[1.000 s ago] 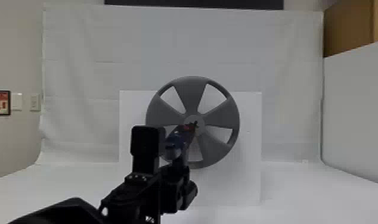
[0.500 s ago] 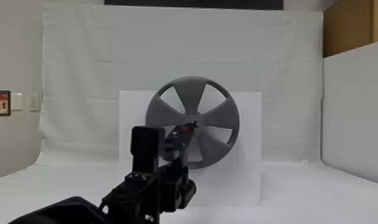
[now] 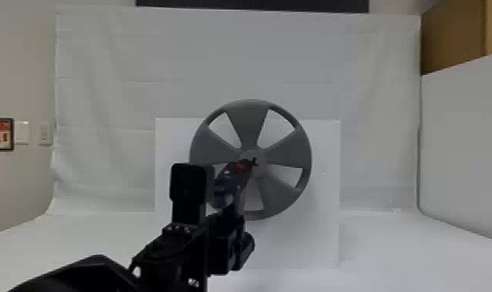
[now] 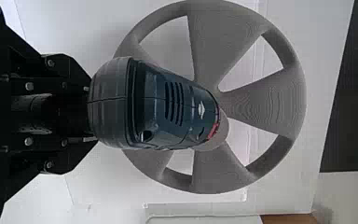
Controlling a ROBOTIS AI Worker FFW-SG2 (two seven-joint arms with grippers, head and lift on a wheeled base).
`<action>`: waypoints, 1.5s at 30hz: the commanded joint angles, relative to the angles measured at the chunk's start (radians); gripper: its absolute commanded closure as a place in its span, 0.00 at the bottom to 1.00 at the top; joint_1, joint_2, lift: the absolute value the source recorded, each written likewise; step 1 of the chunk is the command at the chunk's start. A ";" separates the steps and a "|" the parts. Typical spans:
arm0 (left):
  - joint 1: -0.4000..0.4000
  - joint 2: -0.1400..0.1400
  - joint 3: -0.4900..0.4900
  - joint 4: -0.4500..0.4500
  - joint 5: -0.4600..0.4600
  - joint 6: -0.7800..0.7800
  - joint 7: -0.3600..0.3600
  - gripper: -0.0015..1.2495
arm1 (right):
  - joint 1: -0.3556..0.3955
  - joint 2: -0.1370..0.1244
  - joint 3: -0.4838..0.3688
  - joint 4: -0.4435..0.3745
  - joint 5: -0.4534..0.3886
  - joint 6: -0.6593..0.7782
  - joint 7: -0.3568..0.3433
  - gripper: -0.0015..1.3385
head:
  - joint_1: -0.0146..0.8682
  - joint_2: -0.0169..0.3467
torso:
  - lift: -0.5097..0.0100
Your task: Grasp the drill and bring into the middle of wheel
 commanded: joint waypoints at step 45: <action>0.043 0.003 0.026 -0.062 0.012 0.000 -0.038 0.96 | 0.006 -0.003 -0.003 0.000 0.001 0.003 0.000 0.22 | 0.02 0.05 | 0.20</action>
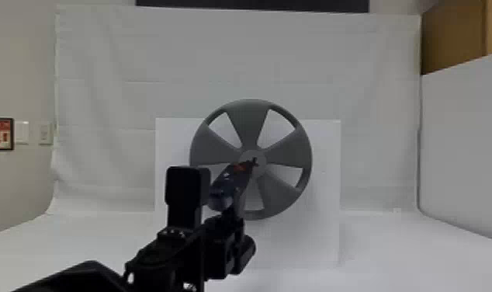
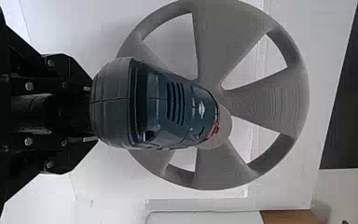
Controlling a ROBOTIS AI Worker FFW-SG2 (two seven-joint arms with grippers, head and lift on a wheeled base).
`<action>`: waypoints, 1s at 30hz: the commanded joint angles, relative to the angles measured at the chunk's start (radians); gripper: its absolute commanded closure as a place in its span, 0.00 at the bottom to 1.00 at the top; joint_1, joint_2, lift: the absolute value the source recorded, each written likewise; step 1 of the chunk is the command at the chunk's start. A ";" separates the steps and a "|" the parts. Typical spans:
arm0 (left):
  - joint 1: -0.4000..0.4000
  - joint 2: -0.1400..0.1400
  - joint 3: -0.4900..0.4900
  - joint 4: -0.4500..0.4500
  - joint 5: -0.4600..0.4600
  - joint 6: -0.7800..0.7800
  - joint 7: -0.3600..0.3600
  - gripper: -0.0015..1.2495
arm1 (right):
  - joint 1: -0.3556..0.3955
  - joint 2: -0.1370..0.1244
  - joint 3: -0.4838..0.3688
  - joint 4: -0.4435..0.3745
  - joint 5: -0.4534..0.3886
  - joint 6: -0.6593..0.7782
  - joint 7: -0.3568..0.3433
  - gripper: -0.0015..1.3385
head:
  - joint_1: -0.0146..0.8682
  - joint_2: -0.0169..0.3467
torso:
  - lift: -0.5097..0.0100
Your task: Grasp the drill and bring into the middle of wheel
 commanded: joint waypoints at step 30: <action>0.186 0.070 -0.038 -0.151 -0.005 -0.103 0.362 0.96 | 0.001 0.020 -0.004 0.003 0.002 0.000 0.000 0.22 | 0.02 0.05 | 0.20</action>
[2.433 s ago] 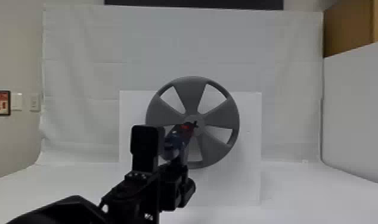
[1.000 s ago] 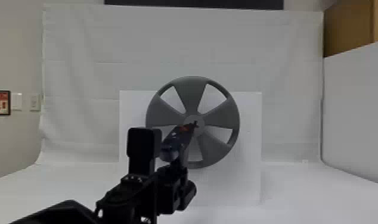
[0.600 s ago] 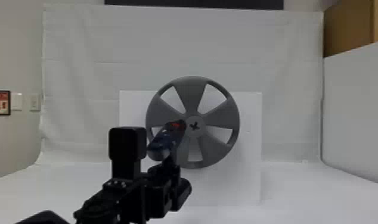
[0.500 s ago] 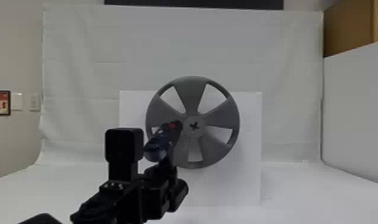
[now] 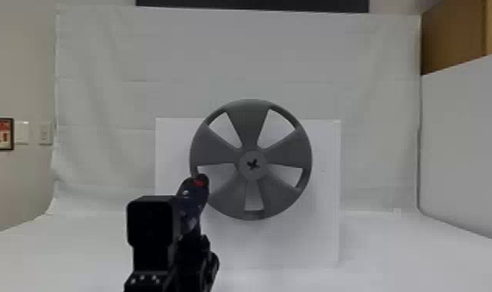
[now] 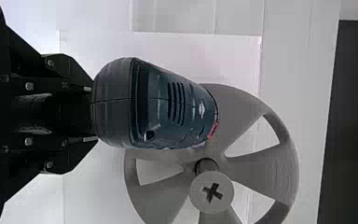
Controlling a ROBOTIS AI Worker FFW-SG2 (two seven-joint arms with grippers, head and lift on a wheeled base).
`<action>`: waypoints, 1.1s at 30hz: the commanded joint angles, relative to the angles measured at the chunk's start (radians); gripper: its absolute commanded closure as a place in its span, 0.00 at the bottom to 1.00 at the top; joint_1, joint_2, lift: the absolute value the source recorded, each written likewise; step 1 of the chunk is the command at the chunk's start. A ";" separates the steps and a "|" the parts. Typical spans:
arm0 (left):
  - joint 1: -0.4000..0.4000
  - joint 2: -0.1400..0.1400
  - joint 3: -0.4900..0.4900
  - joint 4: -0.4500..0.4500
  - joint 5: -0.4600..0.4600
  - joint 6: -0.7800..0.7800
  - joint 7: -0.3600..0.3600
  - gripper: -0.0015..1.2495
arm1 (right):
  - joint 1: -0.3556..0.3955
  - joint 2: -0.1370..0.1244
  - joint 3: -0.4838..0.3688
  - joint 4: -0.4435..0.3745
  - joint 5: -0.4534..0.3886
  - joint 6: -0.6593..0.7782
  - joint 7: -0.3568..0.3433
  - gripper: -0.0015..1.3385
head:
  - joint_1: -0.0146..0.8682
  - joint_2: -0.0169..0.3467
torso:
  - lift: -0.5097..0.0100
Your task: Grasp the drill and bring into the middle of wheel
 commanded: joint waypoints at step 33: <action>0.039 0.000 0.056 0.202 -0.015 -0.069 -0.030 0.96 | -0.002 0.006 0.007 0.008 0.002 0.000 0.000 0.22 | 0.02 0.05 | 0.20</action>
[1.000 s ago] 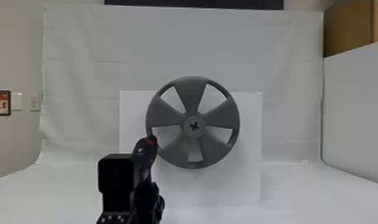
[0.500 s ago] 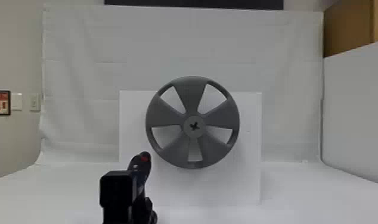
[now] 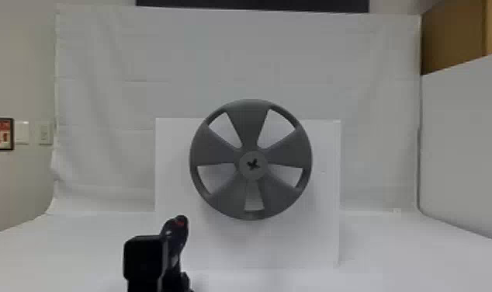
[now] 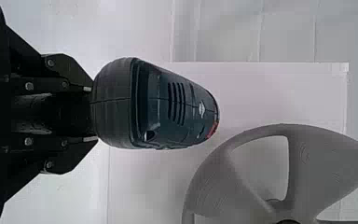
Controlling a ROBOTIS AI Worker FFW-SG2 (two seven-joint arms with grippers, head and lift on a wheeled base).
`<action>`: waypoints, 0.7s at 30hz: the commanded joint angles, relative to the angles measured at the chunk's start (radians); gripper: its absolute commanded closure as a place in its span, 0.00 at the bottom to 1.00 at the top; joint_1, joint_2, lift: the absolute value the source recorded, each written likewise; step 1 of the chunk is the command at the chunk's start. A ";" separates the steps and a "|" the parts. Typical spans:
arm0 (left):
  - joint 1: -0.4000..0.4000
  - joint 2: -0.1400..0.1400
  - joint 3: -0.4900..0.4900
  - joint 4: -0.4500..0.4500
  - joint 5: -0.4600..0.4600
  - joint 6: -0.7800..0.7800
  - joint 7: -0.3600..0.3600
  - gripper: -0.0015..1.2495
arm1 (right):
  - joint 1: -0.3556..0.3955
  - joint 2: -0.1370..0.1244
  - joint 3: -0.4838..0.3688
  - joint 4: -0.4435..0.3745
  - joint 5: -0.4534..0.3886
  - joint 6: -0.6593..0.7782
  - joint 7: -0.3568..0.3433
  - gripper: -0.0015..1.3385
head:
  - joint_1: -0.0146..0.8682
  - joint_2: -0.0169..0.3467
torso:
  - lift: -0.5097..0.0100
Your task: Grasp the drill and bring into the middle of wheel
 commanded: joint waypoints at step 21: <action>0.009 -0.007 0.016 0.024 0.029 -0.018 0.000 0.62 | 0.000 0.003 0.003 0.003 0.000 0.000 0.000 0.22 | 0.02 0.05 | 0.20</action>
